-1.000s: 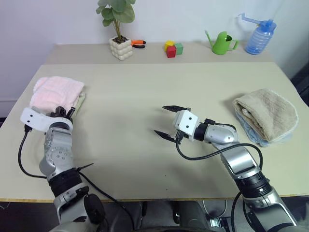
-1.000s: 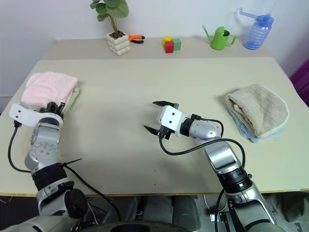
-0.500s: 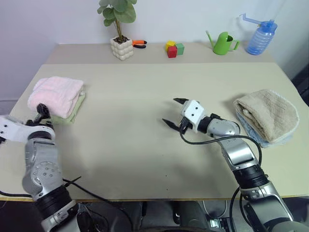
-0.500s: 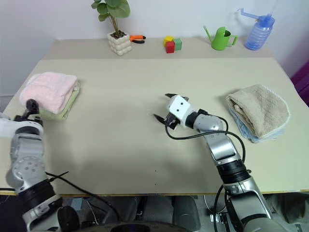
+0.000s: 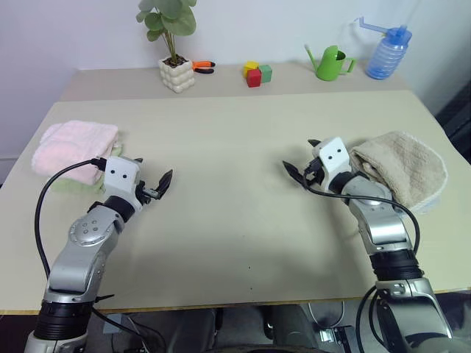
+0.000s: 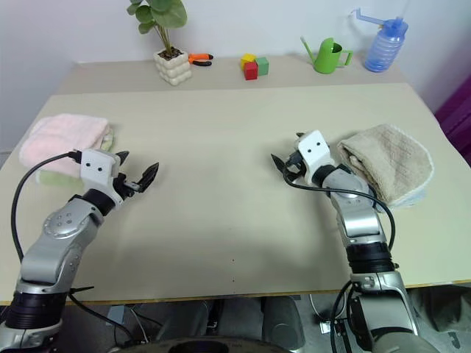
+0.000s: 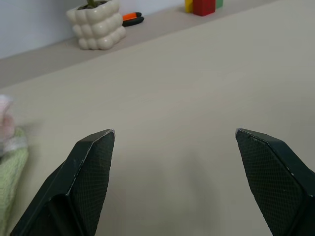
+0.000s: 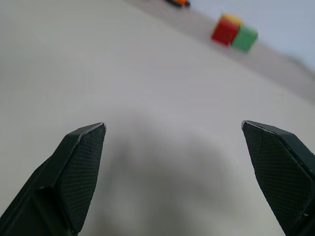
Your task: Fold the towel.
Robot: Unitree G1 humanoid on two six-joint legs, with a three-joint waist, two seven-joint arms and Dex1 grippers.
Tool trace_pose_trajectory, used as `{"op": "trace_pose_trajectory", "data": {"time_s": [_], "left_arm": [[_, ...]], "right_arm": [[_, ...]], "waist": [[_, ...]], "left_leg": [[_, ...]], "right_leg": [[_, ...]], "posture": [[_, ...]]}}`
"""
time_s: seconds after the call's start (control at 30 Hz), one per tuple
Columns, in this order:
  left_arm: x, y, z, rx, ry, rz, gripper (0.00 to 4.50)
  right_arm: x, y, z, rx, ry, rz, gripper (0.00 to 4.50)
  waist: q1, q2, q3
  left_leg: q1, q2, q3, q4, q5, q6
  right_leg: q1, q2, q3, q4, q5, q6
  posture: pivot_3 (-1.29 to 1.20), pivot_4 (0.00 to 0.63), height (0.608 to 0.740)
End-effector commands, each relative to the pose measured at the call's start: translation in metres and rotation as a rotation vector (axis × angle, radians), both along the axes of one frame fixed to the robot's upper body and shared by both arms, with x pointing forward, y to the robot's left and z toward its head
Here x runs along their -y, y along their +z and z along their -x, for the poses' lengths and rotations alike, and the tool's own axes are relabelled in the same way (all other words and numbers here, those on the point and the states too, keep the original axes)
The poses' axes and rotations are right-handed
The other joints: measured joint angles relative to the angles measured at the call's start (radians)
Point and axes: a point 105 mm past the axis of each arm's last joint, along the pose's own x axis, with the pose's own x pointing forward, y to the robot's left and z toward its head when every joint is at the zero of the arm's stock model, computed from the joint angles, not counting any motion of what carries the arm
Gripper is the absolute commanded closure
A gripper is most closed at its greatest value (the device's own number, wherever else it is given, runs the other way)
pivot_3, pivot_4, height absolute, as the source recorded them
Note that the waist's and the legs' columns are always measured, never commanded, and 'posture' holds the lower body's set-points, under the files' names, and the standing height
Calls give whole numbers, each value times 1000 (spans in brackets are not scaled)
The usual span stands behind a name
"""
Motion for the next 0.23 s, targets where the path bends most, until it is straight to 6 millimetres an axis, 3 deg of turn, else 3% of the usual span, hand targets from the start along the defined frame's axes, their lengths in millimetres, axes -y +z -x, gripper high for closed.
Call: {"op": "trace_pose_trajectory", "data": {"time_s": [0.03,0.23], "left_arm": [[5,4,1,41,-15,-19,509],[8,-3,-1,32,-24,-63,509]], "right_arm": [[0,17,9,26,52,-15,0],[3,23,15,1,98,-59,0]], "waist": [[1,0,0],[0,0,0]], "left_leg": [[0,0,0,0,0,0],[0,0,0,0,-1,1]], "right_leg": [[0,0,0,0,0,0],[0,0,0,0,0,0]], "posture": [[0,150,732],[0,150,732]]}}
